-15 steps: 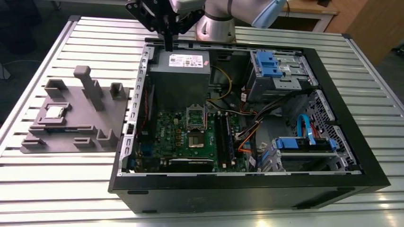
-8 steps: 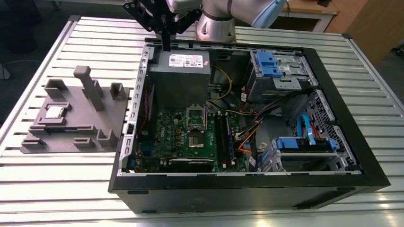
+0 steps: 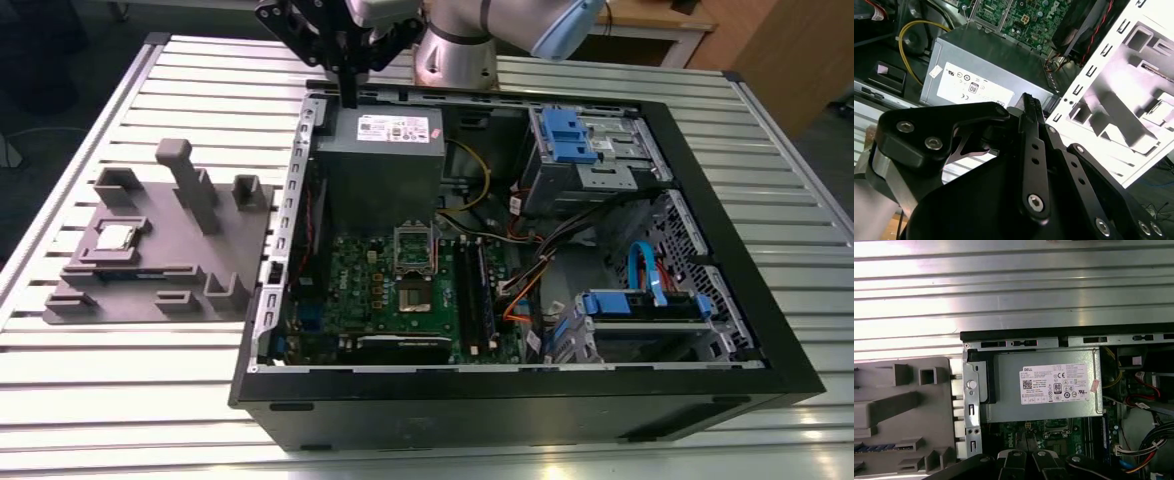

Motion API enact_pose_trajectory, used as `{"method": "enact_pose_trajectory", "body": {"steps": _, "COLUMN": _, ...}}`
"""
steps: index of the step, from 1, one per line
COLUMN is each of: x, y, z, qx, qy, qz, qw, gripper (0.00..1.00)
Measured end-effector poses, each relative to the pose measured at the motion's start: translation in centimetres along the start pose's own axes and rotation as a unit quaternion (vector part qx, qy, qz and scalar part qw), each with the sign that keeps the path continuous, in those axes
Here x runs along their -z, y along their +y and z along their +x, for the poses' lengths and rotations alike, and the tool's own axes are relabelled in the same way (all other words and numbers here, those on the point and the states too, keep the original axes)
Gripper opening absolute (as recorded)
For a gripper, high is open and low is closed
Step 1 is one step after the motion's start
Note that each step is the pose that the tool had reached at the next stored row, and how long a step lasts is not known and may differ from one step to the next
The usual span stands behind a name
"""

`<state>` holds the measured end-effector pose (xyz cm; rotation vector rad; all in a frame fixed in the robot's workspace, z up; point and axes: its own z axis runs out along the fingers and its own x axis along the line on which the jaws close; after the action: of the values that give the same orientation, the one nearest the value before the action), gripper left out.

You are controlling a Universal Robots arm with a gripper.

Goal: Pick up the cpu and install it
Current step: 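Reach for the cpu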

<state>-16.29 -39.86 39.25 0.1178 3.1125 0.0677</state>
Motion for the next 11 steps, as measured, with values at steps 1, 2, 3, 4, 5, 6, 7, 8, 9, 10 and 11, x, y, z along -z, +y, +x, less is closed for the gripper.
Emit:
{"method": "enact_pose_trajectory", "body": {"steps": 1, "x": 0.0, "y": 0.0, "z": 0.04, "qx": 0.0, "qy": 0.0, "qz": 0.0, "qw": 1.0, "gripper": 0.1}}
{"method": "enact_pose_trajectory", "body": {"steps": 2, "x": 0.0, "y": -0.01, "z": 0.05, "qx": 0.0, "qy": 0.0, "qz": 0.0, "qw": 1.0, "gripper": 0.1}}
{"method": "enact_pose_trajectory", "body": {"steps": 3, "x": 0.0, "y": 0.0, "z": 0.05, "qx": 0.0, "qy": 0.0, "qz": 0.0, "qw": 1.0, "gripper": 0.1}}
{"method": "enact_pose_trajectory", "body": {"steps": 4, "x": 0.0, "y": -0.01, "z": 0.05, "qx": 0.0, "qy": 0.0, "qz": 0.0, "qw": 1.0, "gripper": 0.1}}
{"method": "enact_pose_trajectory", "body": {"steps": 5, "x": 0.0, "y": -0.01, "z": 0.06, "qx": 0.0, "qy": 0.0, "qz": 0.0, "qw": 1.0, "gripper": 0.1}}
{"method": "enact_pose_trajectory", "body": {"steps": 6, "x": 0.0, "y": -0.01, "z": 0.11, "qx": 0.0, "qy": 0.0, "qz": 0.0, "qw": 1.0, "gripper": 0.1}}
{"method": "enact_pose_trajectory", "body": {"steps": 7, "x": 0.0, "y": -0.02, "z": 0.16, "qx": 0.0, "qy": 0.0, "qz": 0.0, "qw": 1.0, "gripper": 0.1}}
{"method": "enact_pose_trajectory", "body": {"steps": 8, "x": 0.0, "y": -0.02, "z": 0.21, "qx": 0.0, "qy": 0.0, "qz": 0.0, "qw": 1.0, "gripper": 0.1}}
{"method": "enact_pose_trajectory", "body": {"steps": 9, "x": 0.01, "y": -0.02, "z": 0.28, "qx": 0.0, "qy": 0.0, "qz": 0.0001, "qw": 1.0, "gripper": 0.1}}
{"method": "enact_pose_trajectory", "body": {"steps": 10, "x": 0.01, "y": -0.03, "z": 0.37, "qx": 0.0, "qy": 0.0, "qz": 0.0001, "qw": 1.0, "gripper": 0.1}}
{"method": "enact_pose_trajectory", "body": {"steps": 11, "x": 0.01, "y": -0.04, "z": 0.46, "qx": 0.0, "qy": 0.0, "qz": 0.0, "qw": 1.0, "gripper": 0.1}}
